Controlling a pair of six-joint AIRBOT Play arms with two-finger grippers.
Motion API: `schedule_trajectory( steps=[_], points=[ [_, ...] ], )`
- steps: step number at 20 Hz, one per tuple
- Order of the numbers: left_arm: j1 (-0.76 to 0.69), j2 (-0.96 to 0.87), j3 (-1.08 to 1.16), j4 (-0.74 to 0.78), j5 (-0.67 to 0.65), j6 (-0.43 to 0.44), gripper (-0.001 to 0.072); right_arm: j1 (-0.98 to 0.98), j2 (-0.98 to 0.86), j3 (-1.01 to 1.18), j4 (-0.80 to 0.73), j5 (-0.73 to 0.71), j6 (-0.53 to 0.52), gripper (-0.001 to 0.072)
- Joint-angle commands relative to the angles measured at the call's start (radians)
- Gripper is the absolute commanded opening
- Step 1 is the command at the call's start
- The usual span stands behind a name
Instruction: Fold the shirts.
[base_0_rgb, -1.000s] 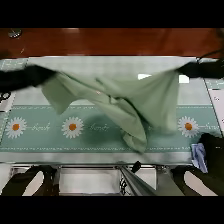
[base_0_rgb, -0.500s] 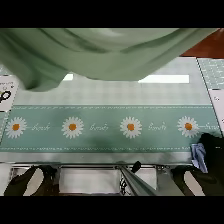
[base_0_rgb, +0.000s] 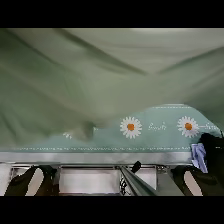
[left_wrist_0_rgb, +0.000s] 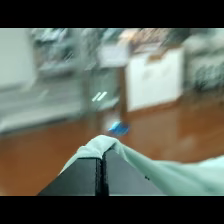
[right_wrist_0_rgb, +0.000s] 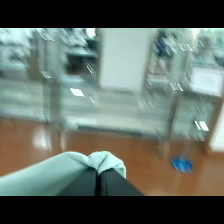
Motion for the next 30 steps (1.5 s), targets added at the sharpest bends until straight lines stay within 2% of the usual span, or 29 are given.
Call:
schedule_trajectory(
  steps=[1, 4, 6, 8, 11, 13, 15, 18, 21, 23, 26, 27, 28, 29, 30],
  points=[
    [0.001, 0.003, -0.008, 0.139, -0.215, -0.084, 0.0018, 0.000, -0.027, 0.030, -0.124, 0.242, 0.065, 0.0026],
    [0.001, -0.019, -0.106, 0.168, -0.307, -0.073, 0.0018, 0.001, -0.160, 0.027, -0.155, 0.542, 0.054, 0.0026],
    [0.001, -0.042, -0.234, 0.180, -0.300, -0.075, 0.0018, 0.002, -0.268, -0.010, -0.144, 0.601, 0.055, 0.0026],
    [0.001, -0.078, -0.398, 0.141, -0.240, -0.073, 0.0018, 0.046, -0.382, -0.060, -0.164, 0.561, 0.045, 0.0026],
    [-0.010, -0.176, -0.633, 0.136, -0.133, 0.061, 0.0018, 0.126, -0.600, -0.080, -0.214, 0.496, 0.046, 0.0026],
    [-0.010, -0.284, -0.729, 0.134, -0.040, 0.076, 0.0019, 0.155, -0.731, -0.080, -0.214, 0.352, 0.052, 0.0026],
    [-0.018, -0.396, -0.751, 0.104, 0.050, 0.076, 0.0018, 0.168, -0.845, -0.080, -0.206, 0.169, 0.095, 0.0026],
    [-0.047, -0.548, -0.751, -0.019, 0.213, 0.086, 0.0019, 0.168, -0.979, -0.080, -0.176, -0.037, 0.151, 0.0026],
    [-0.113, -0.678, -0.751, -0.061, 0.356, 0.118, 0.0019, 0.168, -1.069, -0.080, -0.162, -0.113, 0.190, 0.0027],
    [-0.161, -0.764, -0.751, -0.060, 0.370, 0.118, 0.0020, 0.168, -1.118, -0.080, -0.148, -0.090, 0.194, 0.0027],
    [-0.210, -0.875, -0.751, -0.060, 0.337, 0.068, 0.0094, 0.168, -1.178, -0.080, -0.151, 0.023, 0.204, 0.0027],
    [-0.214, -0.892, -0.751, -0.060, 0.328, 0.023, 0.0254, 0.168, -1.183, -0.080, -0.150, 0.035, 0.202, 0.0065],
    [-0.212, -0.896, -0.751, -0.060, 0.313, -0.025, 0.0441, 0.168, -1.176, -0.080, -0.139, 0.037, 0.188, 0.0226],
    [-0.198, -0.891, -0.743, -0.060, 0.275, -0.051, 0.0540, 0.164, -1.161, -0.074, -0.118, 0.047, 0.166, 0.0359],
    [-0.174, -0.887, -0.722, -0.059, 0.212, -0.052, 0.0539, 0.157, -1.138, -0.058, -0.113, 0.070, 0.153, 0.0434]
  ],
)
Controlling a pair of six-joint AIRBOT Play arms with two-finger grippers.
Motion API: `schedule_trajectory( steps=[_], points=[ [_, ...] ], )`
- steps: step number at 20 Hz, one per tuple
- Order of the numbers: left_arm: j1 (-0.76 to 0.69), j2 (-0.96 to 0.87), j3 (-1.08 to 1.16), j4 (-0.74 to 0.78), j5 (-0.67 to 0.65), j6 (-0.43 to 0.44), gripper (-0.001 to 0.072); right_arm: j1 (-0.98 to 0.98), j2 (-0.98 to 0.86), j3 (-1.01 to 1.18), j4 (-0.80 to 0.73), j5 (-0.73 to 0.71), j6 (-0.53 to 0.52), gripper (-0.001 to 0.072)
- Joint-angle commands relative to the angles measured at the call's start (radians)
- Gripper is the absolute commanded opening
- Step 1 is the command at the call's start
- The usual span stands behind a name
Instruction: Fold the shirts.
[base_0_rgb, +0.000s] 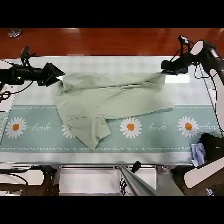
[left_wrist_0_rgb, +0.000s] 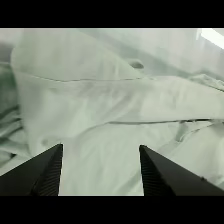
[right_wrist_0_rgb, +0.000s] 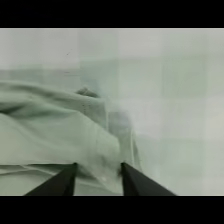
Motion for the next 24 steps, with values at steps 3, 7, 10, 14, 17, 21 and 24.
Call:
schedule_trajectory(
  steps=[3, 7, 10, 14, 17, 21, 24],
  points=[
    [0.122, 0.013, 0.093, 0.043, -0.317, -0.101, 0.0539, -0.043, 0.122, 0.036, -0.048, 0.175, -0.130, 0.0441],
    [0.219, 0.187, -0.015, 0.290, -0.426, -0.117, 0.0595, -0.169, 0.221, -0.071, -0.138, 0.420, -0.169, 0.0437],
    [0.240, 0.327, -0.272, 0.328, -0.376, -0.116, 0.0666, -0.301, 0.314, -0.302, 0.068, 0.375, -0.191, 0.0439],
    [0.225, 0.393, -0.581, 0.260, -0.293, -0.032, 0.0666, -0.375, 0.395, -0.500, 0.151, 0.325, -0.234, 0.0490],
    [0.222, 0.392, -0.710, 0.188, -0.172, 0.010, 0.0666, -0.374, 0.407, -0.533, 0.158, 0.314, -0.263, 0.0490],
    [0.221, 0.383, -0.747, 0.051, -0.076, 0.103, 0.0666, -0.374, 0.407, -0.533, 0.170, 0.332, -0.289, 0.0490],
    [0.198, 0.360, -0.747, 0.012, -0.042, 0.102, 0.0666, -0.374, 0.407, -0.533, 0.169, 0.329, -0.289, 0.0488]
  ],
)
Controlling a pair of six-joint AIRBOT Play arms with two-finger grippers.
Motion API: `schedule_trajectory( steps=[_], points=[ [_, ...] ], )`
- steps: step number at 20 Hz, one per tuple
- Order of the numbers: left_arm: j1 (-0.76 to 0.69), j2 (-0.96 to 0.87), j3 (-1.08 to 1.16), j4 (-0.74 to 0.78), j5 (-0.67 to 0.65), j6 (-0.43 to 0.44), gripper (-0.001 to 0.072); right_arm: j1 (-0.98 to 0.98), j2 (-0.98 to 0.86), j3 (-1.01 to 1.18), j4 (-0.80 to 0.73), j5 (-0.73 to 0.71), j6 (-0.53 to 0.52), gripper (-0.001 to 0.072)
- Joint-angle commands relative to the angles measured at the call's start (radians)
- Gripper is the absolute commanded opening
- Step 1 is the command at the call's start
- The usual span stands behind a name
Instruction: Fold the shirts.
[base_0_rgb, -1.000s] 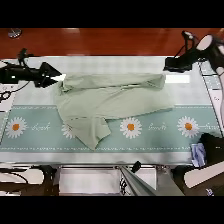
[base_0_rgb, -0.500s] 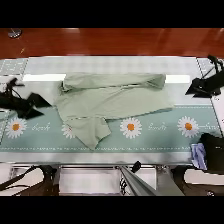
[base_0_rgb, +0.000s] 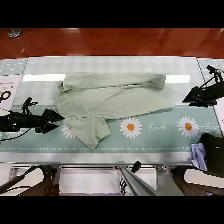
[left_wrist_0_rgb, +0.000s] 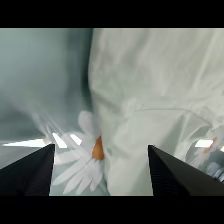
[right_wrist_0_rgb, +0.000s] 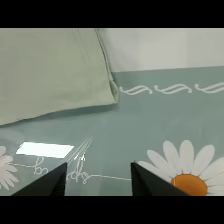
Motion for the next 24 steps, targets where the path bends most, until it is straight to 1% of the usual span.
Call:
schedule_trajectory(
  steps=[1, 3, 4, 5, 6, 7, 8, 10, 11, 13, 16, 17, 19, 24],
  points=[
    [-0.040, -0.029, -0.019, -0.069, 0.071, 0.029, 0.0665, -0.002, 0.003, -0.006, 0.009, 0.001, -0.009, 0.0488],
    [-0.099, -0.063, -0.019, -0.108, 0.130, 0.029, 0.0661, -0.002, 0.003, -0.006, 0.009, 0.002, -0.008, 0.0487],
    [-0.135, -0.082, -0.019, -0.146, 0.183, 0.030, 0.0621, -0.002, 0.003, -0.006, 0.010, 0.006, -0.008, 0.0488],
    [-0.171, -0.097, -0.019, -0.187, 0.235, 0.043, 0.0558, -0.002, 0.003, -0.006, 0.010, 0.013, -0.009, 0.0488],
    [-0.209, -0.114, -0.016, -0.220, 0.276, 0.052, 0.0404, -0.002, 0.003, -0.006, 0.005, 0.017, -0.011, 0.0489],
    [-0.237, -0.125, -0.012, -0.235, 0.300, 0.052, 0.0168, -0.002, 0.002, -0.006, -0.010, 0.016, -0.016, 0.0490],
    [-0.255, -0.129, -0.008, -0.238, 0.307, 0.053, 0.0021, -0.003, 0.003, -0.009, -0.047, 0.016, -0.019, 0.0494],
    [-0.253, -0.127, -0.008, -0.237, 0.294, 0.056, 0.0019, -0.012, 0.002, -0.040, -0.094, 0.008, -0.024, 0.0515],
    [-0.245, -0.127, -0.008, -0.237, 0.274, 0.064, 0.0019, -0.027, 0.003, -0.068, -0.074, -0.010, -0.023, 0.0553],
    [-0.227, -0.126, -0.008, -0.237, 0.223, 0.109, 0.0019, -0.064, 0.002, -0.137, 0.039, -0.080, -0.024, 0.0554],
    [-0.208, -0.120, -0.008, -0.237, 0.144, 0.204, 0.0019, -0.082, -0.016, -0.219, 0.229, -0.246, -0.024, 0.0556],
    [-0.203, -0.117, -0.008, -0.237, 0.130, 0.219, 0.0019, -0.079, -0.032, -0.232, 0.289, -0.282, -0.025, 0.0556],
    [-0.199, -0.116, -0.008, -0.238, 0.113, 0.219, 0.0019, -0.061, -0.072, -0.241, 0.377, -0.322, -0.036, 0.0556],
    [-0.199, -0.116, -0.008, -0.238, 0.107, 0.219, 0.0019, 0.044, -0.146, -0.241, 0.375, -0.374, -0.047, 0.0555]
  ],
)
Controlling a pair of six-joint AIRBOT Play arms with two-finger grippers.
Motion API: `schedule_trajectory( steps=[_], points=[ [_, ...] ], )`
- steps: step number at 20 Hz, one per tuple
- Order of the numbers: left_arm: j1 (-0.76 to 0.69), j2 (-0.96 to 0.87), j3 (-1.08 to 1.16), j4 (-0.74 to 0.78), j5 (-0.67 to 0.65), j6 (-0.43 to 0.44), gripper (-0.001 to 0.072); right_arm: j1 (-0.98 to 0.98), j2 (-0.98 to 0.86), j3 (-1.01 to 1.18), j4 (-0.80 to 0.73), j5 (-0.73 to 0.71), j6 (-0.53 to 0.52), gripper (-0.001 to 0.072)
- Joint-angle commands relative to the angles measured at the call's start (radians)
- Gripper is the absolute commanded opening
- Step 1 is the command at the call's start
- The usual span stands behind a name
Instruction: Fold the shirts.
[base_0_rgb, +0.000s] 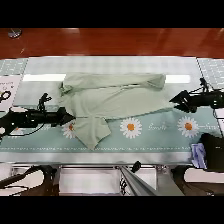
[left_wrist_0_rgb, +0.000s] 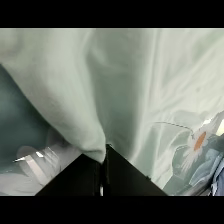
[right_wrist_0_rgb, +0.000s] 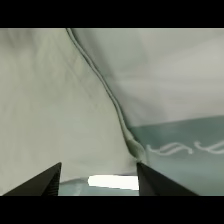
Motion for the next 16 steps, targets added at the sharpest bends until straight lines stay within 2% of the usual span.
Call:
schedule_trajectory(
  steps=[1, 3, 4, 7, 8, 11, 13, 16],
  points=[
    [0.002, 0.001, 0.002, -0.005, -0.019, 0.011, 0.0019, 0.079, -0.048, -0.007, 0.039, -0.080, -0.005, 0.0554],
    [0.002, 0.001, 0.002, -0.005, -0.018, 0.011, 0.0019, 0.130, -0.058, -0.007, 0.039, -0.126, 0.010, 0.0539],
    [0.003, 0.001, 0.002, -0.005, -0.018, 0.011, 0.0019, 0.156, -0.060, -0.007, 0.039, -0.150, 0.017, 0.0487],
    [0.018, 0.001, 0.014, -0.006, -0.019, 0.011, 0.0019, 0.185, -0.060, -0.007, 0.041, -0.187, 0.055, 0.0123],
    [0.023, 0.001, 0.026, -0.005, -0.021, 0.011, 0.0019, 0.186, -0.059, -0.007, 0.041, -0.185, 0.061, 0.0027],
    [0.043, 0.002, 0.085, -0.006, -0.071, 0.011, 0.0019, 0.186, -0.019, -0.006, 0.040, -0.179, 0.051, 0.0026],
    [0.066, 0.026, 0.153, -0.006, -0.136, 0.015, 0.0019, 0.186, 0.069, 0.005, 0.037, -0.180, -0.008, 0.0025],
    [0.104, 0.168, 0.316, -0.008, -0.220, 0.016, 0.0018, 0.186, 0.254, 0.104, 0.037, -0.164, -0.074, 0.0025]
  ],
)
